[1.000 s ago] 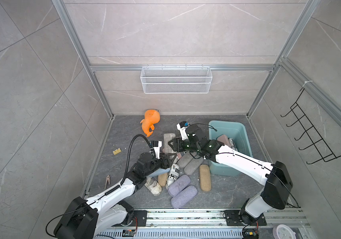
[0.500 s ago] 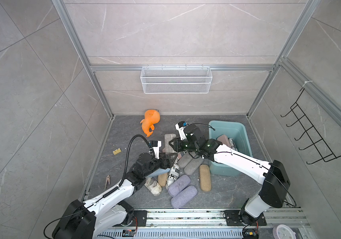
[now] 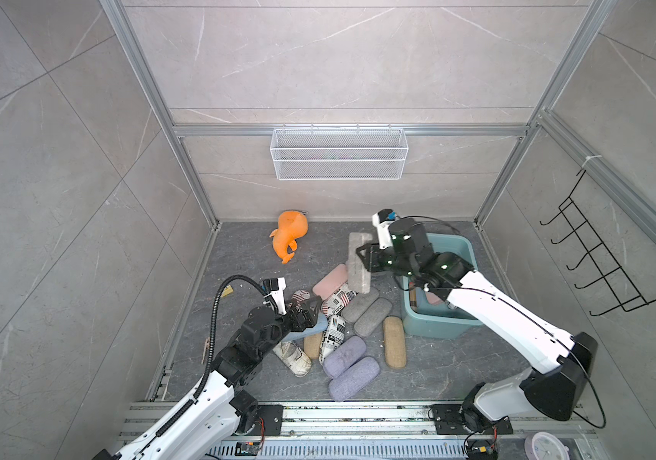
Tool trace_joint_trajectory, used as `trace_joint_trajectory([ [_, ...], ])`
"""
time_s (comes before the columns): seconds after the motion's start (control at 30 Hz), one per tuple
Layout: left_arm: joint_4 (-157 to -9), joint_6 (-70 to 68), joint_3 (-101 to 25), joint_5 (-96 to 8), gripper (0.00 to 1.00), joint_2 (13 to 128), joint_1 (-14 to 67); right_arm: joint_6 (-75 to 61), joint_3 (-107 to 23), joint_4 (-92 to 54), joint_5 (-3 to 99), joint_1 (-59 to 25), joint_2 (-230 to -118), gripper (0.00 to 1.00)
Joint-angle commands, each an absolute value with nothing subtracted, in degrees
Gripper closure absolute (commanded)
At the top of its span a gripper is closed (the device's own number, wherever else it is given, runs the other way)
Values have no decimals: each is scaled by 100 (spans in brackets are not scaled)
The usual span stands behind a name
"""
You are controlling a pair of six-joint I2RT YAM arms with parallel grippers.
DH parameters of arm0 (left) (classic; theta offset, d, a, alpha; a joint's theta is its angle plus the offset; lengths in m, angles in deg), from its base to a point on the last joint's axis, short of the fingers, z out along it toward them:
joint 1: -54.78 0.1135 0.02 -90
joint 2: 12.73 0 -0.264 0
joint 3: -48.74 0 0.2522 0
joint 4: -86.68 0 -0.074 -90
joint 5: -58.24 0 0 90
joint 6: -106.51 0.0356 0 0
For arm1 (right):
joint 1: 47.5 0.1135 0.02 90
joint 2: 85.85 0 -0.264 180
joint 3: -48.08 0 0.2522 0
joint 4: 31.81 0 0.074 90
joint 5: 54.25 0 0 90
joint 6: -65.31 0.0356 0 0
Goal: Put the glasses cases into the storage boxes
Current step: Place the glasses case in the storage box.
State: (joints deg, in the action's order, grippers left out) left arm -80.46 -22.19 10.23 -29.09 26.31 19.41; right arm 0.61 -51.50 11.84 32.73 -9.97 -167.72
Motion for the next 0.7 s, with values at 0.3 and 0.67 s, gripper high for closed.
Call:
trace_joint_trajectory([
  [0.3,-6558,-2024,-153,-2112,2,2890,1936,-865,-5654,3556,2494,-2794,-16117,69],
  [0.67,-6489,-1780,-645,-2109,2,3625,1989,-879,-5667,3191,3641,-3499,-17384,71],
])
